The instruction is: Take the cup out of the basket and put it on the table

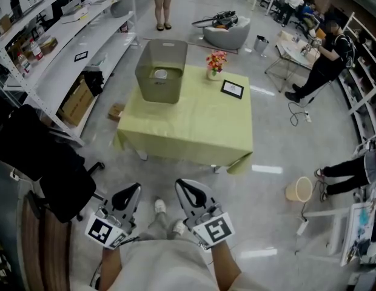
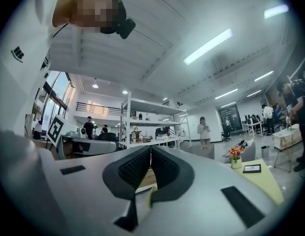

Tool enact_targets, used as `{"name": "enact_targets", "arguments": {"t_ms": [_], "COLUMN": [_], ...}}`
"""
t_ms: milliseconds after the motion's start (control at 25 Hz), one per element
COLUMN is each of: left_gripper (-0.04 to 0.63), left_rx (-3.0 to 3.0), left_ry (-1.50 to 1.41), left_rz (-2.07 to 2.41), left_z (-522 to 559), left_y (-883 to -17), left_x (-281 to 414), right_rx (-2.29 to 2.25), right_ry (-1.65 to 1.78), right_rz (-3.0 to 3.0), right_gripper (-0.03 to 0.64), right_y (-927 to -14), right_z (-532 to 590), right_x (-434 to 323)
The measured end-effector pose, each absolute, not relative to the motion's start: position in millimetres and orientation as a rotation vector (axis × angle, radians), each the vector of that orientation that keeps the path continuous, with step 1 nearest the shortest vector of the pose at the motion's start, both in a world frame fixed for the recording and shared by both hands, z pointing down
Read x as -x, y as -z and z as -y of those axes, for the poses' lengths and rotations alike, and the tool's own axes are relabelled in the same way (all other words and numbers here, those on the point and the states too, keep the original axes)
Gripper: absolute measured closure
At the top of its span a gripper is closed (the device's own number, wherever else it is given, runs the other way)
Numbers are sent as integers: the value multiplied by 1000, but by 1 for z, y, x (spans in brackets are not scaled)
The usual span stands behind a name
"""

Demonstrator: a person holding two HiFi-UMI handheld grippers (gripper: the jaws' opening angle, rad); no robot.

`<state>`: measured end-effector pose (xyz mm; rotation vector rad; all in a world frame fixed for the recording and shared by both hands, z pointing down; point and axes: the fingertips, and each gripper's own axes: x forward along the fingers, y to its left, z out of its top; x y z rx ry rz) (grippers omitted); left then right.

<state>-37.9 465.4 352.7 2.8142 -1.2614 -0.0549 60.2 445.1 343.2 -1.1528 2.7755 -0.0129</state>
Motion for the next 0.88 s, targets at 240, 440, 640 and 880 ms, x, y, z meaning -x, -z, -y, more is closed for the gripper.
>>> {"name": "enact_targets", "arguments": {"t_ms": [240,440,640,880], "left_gripper": [584,584,584,584], "left_rx": [-2833,-2830,-2839,-2855], "left_ry": [51,55,69,62], "left_rz": [1249,1226,1202,1172], "left_z": [-413,-365,-329,-303], "left_y": [-361,-363,-362,-361], "left_x": [55,73,90,104], "right_rx": [1171,1204,1228,1261], "right_ry": [24,18,15,-11], "right_rz": [-2775,-2790,-2782,-2774], "right_gripper": [606,606,606,606], "right_y": [-347,-351,-349,-350], "right_z": [-394,-349,-315,-292], "right_x": [-43,-26,-9,7]}}
